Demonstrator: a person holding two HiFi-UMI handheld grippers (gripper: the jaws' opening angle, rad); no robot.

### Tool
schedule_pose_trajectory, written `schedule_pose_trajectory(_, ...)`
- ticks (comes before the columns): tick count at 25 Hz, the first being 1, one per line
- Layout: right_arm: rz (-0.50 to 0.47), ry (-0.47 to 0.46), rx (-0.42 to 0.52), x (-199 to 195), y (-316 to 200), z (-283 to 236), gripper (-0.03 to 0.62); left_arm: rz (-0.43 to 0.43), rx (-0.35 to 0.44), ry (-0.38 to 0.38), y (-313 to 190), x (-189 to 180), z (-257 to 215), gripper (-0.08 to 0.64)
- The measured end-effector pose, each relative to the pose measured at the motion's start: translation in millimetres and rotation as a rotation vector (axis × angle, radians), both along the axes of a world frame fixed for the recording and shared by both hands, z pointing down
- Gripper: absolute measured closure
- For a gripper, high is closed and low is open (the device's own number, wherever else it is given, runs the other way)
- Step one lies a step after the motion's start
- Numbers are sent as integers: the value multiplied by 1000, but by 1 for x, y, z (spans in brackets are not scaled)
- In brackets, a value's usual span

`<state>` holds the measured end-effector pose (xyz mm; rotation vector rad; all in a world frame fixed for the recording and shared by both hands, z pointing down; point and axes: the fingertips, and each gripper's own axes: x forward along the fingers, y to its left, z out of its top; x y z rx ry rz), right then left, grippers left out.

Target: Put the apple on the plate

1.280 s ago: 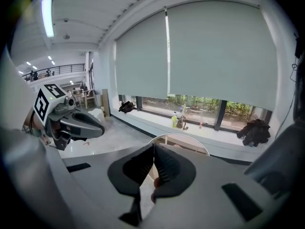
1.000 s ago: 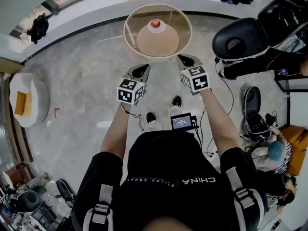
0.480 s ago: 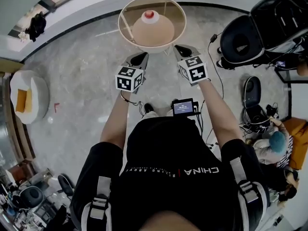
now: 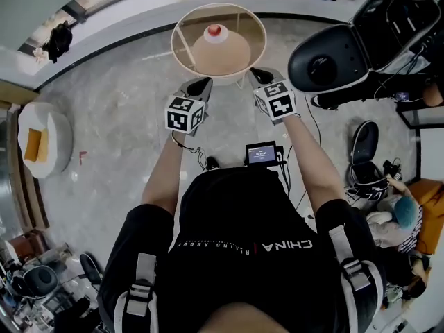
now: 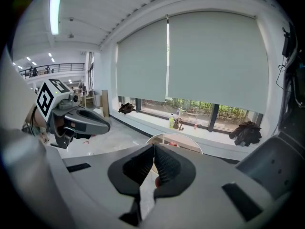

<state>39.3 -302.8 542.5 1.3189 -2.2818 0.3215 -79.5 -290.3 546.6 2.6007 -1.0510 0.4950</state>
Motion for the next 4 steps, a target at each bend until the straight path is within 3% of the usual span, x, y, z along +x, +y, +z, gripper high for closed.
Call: schedule_pose_trajectory(4,6,2,23,23,46,-40,560,-23,17,-13,43,18,-31,541)
